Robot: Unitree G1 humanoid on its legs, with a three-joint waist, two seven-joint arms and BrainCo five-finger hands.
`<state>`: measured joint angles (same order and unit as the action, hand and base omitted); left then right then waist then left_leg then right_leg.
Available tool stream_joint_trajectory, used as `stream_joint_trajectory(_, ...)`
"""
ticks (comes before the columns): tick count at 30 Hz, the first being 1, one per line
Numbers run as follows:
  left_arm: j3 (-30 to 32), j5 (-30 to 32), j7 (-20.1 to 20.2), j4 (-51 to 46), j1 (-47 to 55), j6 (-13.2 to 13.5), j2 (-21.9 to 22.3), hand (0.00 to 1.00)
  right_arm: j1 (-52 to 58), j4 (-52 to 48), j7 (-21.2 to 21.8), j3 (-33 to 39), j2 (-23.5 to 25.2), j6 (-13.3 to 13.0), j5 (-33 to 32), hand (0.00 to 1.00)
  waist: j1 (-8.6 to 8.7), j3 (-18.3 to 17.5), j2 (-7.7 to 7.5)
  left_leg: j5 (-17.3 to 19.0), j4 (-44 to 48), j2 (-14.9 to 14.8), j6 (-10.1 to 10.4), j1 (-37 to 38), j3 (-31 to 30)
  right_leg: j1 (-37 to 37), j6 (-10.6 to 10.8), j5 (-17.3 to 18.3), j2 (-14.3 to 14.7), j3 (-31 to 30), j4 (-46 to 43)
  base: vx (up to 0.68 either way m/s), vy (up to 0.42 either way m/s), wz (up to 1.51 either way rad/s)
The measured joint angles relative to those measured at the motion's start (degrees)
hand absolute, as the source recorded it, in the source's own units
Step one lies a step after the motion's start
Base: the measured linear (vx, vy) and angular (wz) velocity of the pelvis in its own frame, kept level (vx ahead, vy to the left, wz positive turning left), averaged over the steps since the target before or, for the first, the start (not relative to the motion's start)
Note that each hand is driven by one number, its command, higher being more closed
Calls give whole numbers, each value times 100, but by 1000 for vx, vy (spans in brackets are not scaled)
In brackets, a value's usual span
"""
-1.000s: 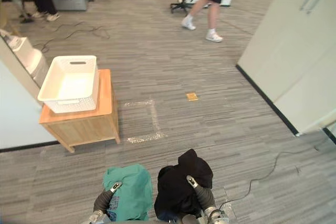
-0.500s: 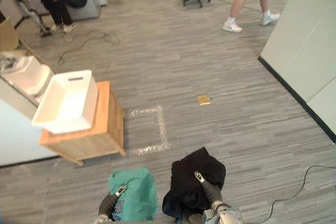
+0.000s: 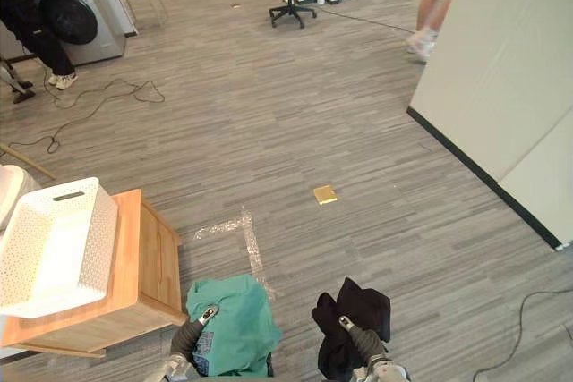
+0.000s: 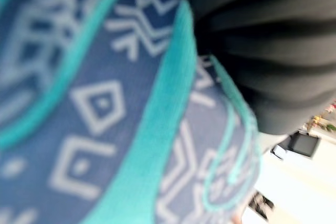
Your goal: Tidy the bed and pick cloth on bed and put in laundry
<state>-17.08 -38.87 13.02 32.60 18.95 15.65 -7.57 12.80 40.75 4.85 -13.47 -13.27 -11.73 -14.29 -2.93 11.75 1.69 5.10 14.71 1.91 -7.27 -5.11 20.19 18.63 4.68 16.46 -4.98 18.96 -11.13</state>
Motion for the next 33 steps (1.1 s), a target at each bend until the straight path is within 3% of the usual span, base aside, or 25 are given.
stream_joint_trajectory(1, -6, 1, -71, 30, -1, 2, 25, 100, -41, 71, -47, -18, 37, 0, 7, 100, -13, -23, 28, 93, 26, 11, -28, 30, -42, -125, 98, 15, -66, 91, -402, 322, 167, 36)
stream_joint_trajectory(3, -33, 1, -267, 22, -17, 97, 37, 100, -126, 157, -165, -28, 243, 1, 15, 100, -111, -40, 35, 302, 117, 61, -54, 224, -190, -657, 469, -77, -443, 261, -2086, 320, 122, 35)
stream_joint_trajectory(4, -73, 1, -384, -67, -13, 186, -32, 100, -166, 226, 26, -45, 333, -592, -98, 100, -132, -4, -104, 426, 92, 219, -94, 530, -348, -1160, 483, -539, -937, 293, -3626, 342, 62, 66)
stream_joint_trajectory(5, -74, -3, -531, -94, 20, 292, -112, 100, -114, 28, 278, -126, 353, -1455, -247, 100, -142, 32, -191, 494, 13, 351, -93, 803, -555, -1528, 311, -538, -1361, 401, -4761, 391, 41, 79)
stream_joint_trajectory(8, -97, -49, -968, -152, 85, 352, -171, 100, -55, -1104, -34, -294, 422, -2231, 170, 100, -30, -12, -209, 562, -366, 379, -42, 1242, -1015, -2237, -74, -258, -1622, 486, -5200, 277, -2, 78)
stream_joint_trajectory(10, -72, -53, -1183, -253, 57, 380, -224, 100, -25, -1614, 236, -429, 452, -2086, -458, 100, -31, -49, -278, 570, -528, 341, -13, 1427, -1432, -2603, -84, -124, -1556, 486, -4534, 279, -87, 103)
stream_joint_trajectory(11, -67, -54, -1309, -355, 25, 382, -218, 100, 66, -1677, 348, -387, 474, -2069, -615, 100, -22, -49, -272, 567, -596, 291, 31, 1514, -1756, -2792, -50, -100, -1395, 440, -3726, 337, -150, 143)
stream_joint_trajectory(12, -18, -55, -1344, -436, 8, 381, -205, 100, 202, -1706, 466, -372, 490, -1744, -926, 100, 60, -43, -237, 595, -583, 207, 90, 1571, -2078, -2860, 51, -181, -1154, 210, -2656, 423, -220, 157)
stream_joint_trajectory(13, -1, -55, -1343, -438, -26, 379, -199, 100, 279, -1680, 513, -355, 490, -1657, -1015, 100, 86, -22, -201, 617, -584, 165, 129, 1625, -2286, -2844, 99, -265, -1019, 36, -2112, 446, -267, 177)
stream_joint_trajectory(15, 92, -54, -1341, -463, -97, 398, -179, 100, 621, -1642, 684, -321, 500, -1486, -1145, 100, 177, 24, -108, 771, -572, -35, 381, 1783, -3006, -2828, 263, -966, -602, -895, -404, 374, -294, 168)
stream_joint_trajectory(16, 144, -55, -1339, -484, -83, 421, -189, 100, 667, -1651, 736, -321, 510, -1485, -1162, 100, 194, 28, -129, 825, -567, -57, 467, 1823, -3108, -2840, 373, -1128, -557, -1102, -125, 372, -401, 139)
stream_joint_trajectory(17, 196, -56, -1339, -501, 1, 495, -237, 100, 750, -1710, 782, -322, 535, -1482, -1236, 100, 196, 9, -242, 976, -490, -61, 655, 1851, -3190, -2864, 437, -1281, -560, -1442, 154, 459, -530, 129)
stream_joint_trajectory(18, 257, -104, -1338, -660, 70, 517, -342, 100, 764, -1768, 826, -339, 557, -1477, -1269, 100, 201, -10, -442, 1254, -273, -41, 760, 1849, -3202, -2810, 362, -1425, -618, -1601, 168, 372, -471, 115)
stream_joint_trajectory(19, 260, -155, -1345, -657, 97, 530, -377, 100, 739, -1773, 846, -330, 532, -1455, -1311, 100, 200, -1, -425, 1446, -123, -115, 807, 1860, -3270, -2825, 249, -1807, -567, -1620, -40, 327, -469, 92)
stream_joint_trajectory(20, 242, -269, -1342, -663, 122, 536, -244, 100, 698, -1776, 841, -350, 375, -1389, -1360, 100, 168, 14, -93, 1720, 118, -426, 980, 1870, -3320, -2874, 32, -1600, -324, -1431, -562, 296, -432, 65)
stream_joint_trajectory(21, 251, -299, -1336, -677, 197, 608, -137, 100, 522, -1806, 842, -362, 212, -1331, -1361, 100, 129, 3, 45, 1755, 234, -658, 1049, 1841, -3218, -2968, -152, -1232, -245, -1219, -1024, 289, -412, 65)
stream_joint_trajectory(22, 260, -329, -1336, -675, 209, 610, -112, 100, 486, -1822, 842, -378, 159, -1284, -1360, 100, 108, -19, 137, 1681, 350, -707, 1076, 1820, -3104, -2969, -206, -1057, -260, -1134, -1208, 288, -398, 82)
stream_joint_trajectory(23, 282, -398, -1337, -675, 244, 609, -52, 100, 473, -1858, 841, -383, 107, -1206, -1357, 100, 122, -6, 130, 1447, 733, -786, 1066, 1661, -2860, -2807, -224, -823, -349, -875, -1340, 258, -403, 114)
stream_joint_trajectory(25, 385, -504, -1339, -824, 309, 599, 109, 100, 508, -1981, 822, -398, 54, -1099, -1350, 100, 190, 37, 152, 1043, 1902, -1108, 1018, 1156, -2238, -2163, -283, -716, -309, -335, -905, 255, -413, 131)
stream_joint_trajectory(26, 392, -503, -1334, -1056, 425, 594, 146, 100, 535, -2096, 781, -406, 37, -1014, -1347, 100, 173, 61, 194, 1039, 2646, -1379, 986, 835, -1684, -1747, -361, -692, -235, -37, -558, 158, -257, 91)
stream_joint_trajectory(28, 392, -503, -1334, -1365, 580, 535, 187, 100, 544, -2323, 722, -386, 14, -951, -1294, 100, 102, 8, 219, 1088, 3100, -1459, 911, 489, -924, -1360, -363, -698, -224, 313, -142, 126, -215, 83)
stream_joint_trajectory(30, 396, -512, -1334, -1688, 646, 451, 233, 100, 603, -2596, 726, -332, -35, -926, -1220, 100, 34, -32, 252, 1122, 2729, -1383, 850, 271, -190, -1150, -365, -769, -228, 710, 190, 174, -190, 86)
stream_joint_trajectory(33, 382, -514, -1324, -1837, 699, 278, 282, 100, 839, -2778, 732, -186, -38, -907, -1121, 100, 135, -223, 335, 831, 1427, -1302, 796, 344, 936, -923, -329, -783, -250, 1482, 306, 209, -69, 121)
